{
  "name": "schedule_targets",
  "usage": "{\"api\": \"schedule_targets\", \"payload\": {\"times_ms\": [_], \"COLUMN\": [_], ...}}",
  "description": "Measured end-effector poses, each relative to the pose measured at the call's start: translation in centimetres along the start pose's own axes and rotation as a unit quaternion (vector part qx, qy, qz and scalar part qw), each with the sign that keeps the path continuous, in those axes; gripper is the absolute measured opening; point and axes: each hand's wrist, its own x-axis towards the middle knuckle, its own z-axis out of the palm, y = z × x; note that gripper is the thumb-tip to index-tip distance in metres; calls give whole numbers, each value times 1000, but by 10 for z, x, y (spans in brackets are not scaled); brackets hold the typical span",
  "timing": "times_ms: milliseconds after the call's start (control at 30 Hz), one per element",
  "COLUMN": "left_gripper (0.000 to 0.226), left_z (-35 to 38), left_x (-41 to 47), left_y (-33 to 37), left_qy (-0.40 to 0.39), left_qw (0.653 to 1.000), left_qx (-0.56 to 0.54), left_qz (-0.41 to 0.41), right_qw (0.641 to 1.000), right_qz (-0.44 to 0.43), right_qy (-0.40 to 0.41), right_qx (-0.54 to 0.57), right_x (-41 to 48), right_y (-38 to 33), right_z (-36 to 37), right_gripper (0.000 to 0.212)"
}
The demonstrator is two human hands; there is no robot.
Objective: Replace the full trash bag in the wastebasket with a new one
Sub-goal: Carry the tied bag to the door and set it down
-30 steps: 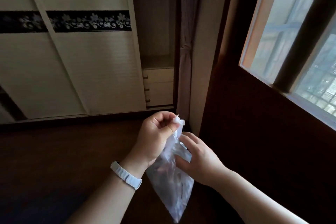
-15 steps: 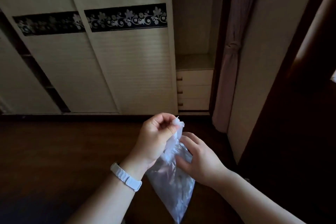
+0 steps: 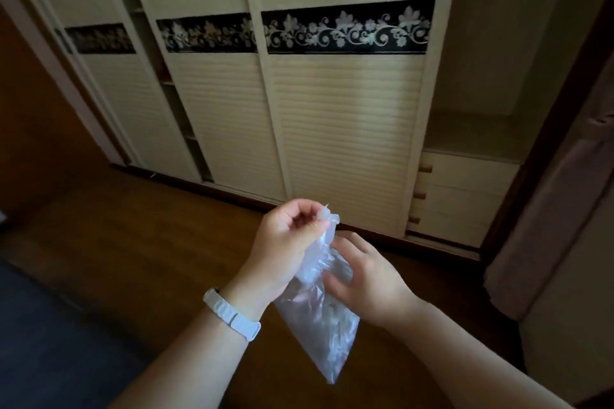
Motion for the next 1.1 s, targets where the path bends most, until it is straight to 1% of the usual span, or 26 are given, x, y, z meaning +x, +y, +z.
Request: {"api": "schedule_targets", "payload": {"times_ms": [67,167,333,467,633,700,833,933,1033,1100], "left_gripper": [24,21,25,25,32,30,15,10,3,9], "left_z": [-19,-50,-115,-166,-222,-240,-277,-304,-330,-349], "left_x": [24,65,155,223,290,310,345,372,399,420], "left_y": [-10,-28,-60,-69,-68,-68,-68,-72,-77,-80], "left_qy": [18,35,52,55,57,65,82,100,135,147], "left_qw": [1000,999,997,995,994,994,993,993,991,988], "left_qx": [-2,-8,-49,-84,-91,-86,-89,-67,15,51], "left_qz": [-4,-5,-2,-2,6,9,14,4,-4,-3], "right_qw": [1000,999,998,996,995,995,992,989,984,976], "right_qz": [-10,-14,-7,-14,-23,-33,-52,-69,-85,-111], "right_qy": [-14,-38,-65,-87,-99,-99,-112,-130,-149,-180], "right_qx": [5,9,4,-21,-17,-5,13,28,45,50], "right_x": [31,79,177,259,344,369,420,458,502,536], "right_y": [7,15,30,27,17,14,10,13,18,20], "right_z": [16,44,93,124,158,170,194,218,247,266], "right_gripper": [52,51,50,53,55,54,52,54,55,54]}}
